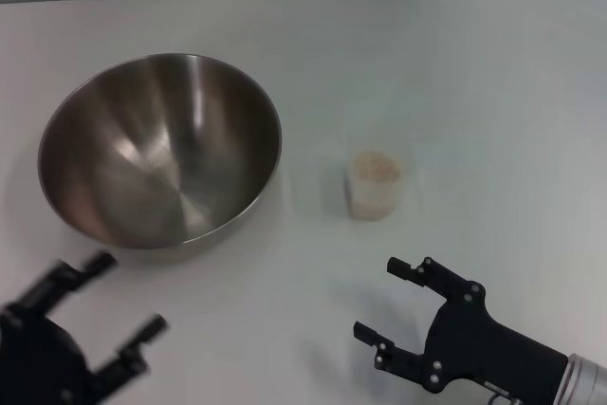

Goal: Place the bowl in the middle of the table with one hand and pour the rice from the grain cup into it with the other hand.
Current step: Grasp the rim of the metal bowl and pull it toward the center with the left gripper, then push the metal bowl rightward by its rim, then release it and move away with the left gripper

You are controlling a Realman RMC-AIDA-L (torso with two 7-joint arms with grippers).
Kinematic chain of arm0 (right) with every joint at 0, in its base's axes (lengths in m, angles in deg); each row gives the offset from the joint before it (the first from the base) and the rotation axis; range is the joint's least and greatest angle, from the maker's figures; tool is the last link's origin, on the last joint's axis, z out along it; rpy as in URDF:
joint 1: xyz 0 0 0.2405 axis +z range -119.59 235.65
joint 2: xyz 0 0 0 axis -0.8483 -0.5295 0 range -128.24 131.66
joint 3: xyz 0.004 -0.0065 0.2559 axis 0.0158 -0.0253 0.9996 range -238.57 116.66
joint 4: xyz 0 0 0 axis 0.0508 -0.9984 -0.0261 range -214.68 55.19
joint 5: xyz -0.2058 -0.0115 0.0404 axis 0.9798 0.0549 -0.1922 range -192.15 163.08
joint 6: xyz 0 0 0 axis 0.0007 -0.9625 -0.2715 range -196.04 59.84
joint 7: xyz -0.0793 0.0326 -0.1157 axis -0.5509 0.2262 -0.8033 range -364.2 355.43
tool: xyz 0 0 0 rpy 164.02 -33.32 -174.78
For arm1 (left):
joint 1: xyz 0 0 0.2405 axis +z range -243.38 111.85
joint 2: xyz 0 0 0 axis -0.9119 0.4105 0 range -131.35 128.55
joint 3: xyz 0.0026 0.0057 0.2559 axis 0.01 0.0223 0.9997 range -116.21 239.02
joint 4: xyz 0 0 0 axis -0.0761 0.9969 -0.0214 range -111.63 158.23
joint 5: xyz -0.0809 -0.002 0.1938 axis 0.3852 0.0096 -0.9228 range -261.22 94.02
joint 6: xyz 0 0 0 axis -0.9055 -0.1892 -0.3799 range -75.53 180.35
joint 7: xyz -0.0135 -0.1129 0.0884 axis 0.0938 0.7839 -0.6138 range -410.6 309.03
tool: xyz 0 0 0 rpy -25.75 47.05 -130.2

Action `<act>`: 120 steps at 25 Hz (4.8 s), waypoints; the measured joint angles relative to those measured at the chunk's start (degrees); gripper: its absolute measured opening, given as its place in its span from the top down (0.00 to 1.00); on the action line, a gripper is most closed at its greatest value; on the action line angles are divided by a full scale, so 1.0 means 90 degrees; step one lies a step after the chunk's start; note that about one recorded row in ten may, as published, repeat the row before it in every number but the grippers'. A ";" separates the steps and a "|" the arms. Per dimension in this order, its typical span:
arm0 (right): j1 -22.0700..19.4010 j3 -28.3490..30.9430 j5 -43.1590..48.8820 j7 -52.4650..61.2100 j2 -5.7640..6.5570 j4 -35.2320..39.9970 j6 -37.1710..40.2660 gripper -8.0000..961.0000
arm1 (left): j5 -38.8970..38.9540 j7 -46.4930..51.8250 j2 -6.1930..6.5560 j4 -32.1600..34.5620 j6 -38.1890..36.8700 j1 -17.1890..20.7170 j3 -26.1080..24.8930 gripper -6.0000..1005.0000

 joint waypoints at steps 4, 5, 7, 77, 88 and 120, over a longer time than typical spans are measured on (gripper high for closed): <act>0.0005 -0.0002 0.0000 0.0000 0.0000 0.0001 -0.0007 0.18 | 0.0010 0.1339 -0.0033 0.0844 -0.0332 0.0009 -0.1224 0.25; 0.0013 -0.0005 0.0000 0.0000 0.0000 -0.0001 -0.0007 0.18 | 0.0014 0.1712 -0.0052 0.1076 -0.0311 -0.0028 -0.1473 0.25; 0.0018 -0.0006 0.0000 0.0000 0.0000 -0.0005 -0.0008 0.18 | 0.0019 0.2790 -0.0080 0.1713 -0.0211 -0.0194 -0.2121 0.24; 0.0018 0.0011 -0.0045 -0.0069 0.0010 -0.0078 -0.0155 0.18 | -0.6989 1.1600 0.0020 0.5902 0.3845 -0.3494 0.1160 0.88; 0.0018 0.0011 -0.0030 -0.0068 0.0010 -0.0078 -0.0153 0.18 | -0.7010 1.1143 0.0823 0.4156 0.2834 -0.4953 -0.0145 0.92; 0.0032 0.0011 -0.0023 -0.0068 0.0000 -0.0078 -0.0153 0.18 | -0.7126 1.0326 0.0642 0.3124 0.2556 -0.5680 -0.0125 0.96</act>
